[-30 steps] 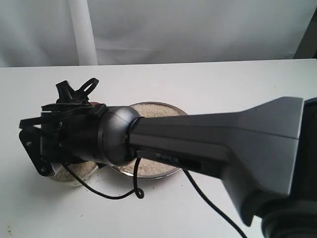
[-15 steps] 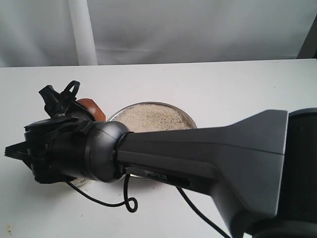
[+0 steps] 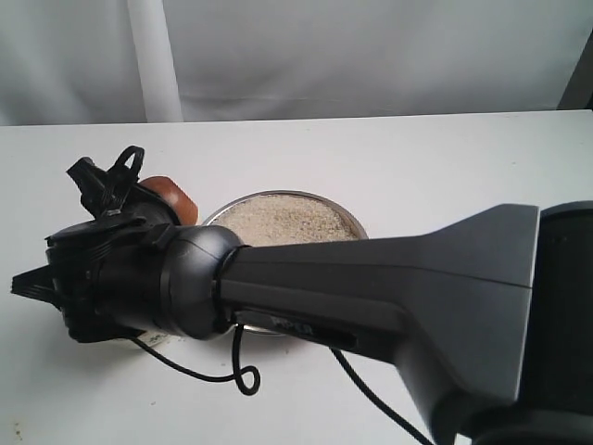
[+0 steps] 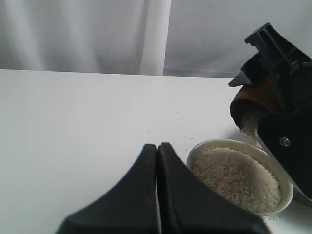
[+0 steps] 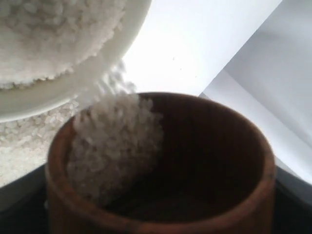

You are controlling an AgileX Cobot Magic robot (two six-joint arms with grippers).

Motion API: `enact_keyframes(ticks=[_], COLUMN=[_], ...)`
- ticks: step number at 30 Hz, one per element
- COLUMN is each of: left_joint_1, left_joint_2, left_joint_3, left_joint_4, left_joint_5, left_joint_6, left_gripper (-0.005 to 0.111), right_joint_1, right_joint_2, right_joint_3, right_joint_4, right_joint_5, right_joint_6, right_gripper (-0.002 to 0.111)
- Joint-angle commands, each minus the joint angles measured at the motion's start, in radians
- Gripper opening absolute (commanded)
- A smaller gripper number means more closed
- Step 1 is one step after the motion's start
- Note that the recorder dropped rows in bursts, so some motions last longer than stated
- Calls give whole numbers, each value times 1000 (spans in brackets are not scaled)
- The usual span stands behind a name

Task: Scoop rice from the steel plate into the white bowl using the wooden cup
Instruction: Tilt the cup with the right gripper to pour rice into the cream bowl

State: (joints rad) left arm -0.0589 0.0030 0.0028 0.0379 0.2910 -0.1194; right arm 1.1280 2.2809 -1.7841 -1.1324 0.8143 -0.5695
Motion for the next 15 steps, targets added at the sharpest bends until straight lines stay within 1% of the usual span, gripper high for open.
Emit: enact_keyframes(ticks=[1,15], left_joint_1=[-4,-4], left_joint_2=[-3,-3], left_joint_3=[-3,-3], left_joint_4=[-5,-5], left_joint_5=[-6,-6], left_joint_6=[-4,-2], left_gripper=[0,0], right_joint_1=[12,35], right_joint_2=[-5,-5], right_joint_3=[-9,-9], right_joint_4=[-42,-96], right_joint_5=[13,20], right_joint_6=[-17,-45], right_gripper=[0,0])
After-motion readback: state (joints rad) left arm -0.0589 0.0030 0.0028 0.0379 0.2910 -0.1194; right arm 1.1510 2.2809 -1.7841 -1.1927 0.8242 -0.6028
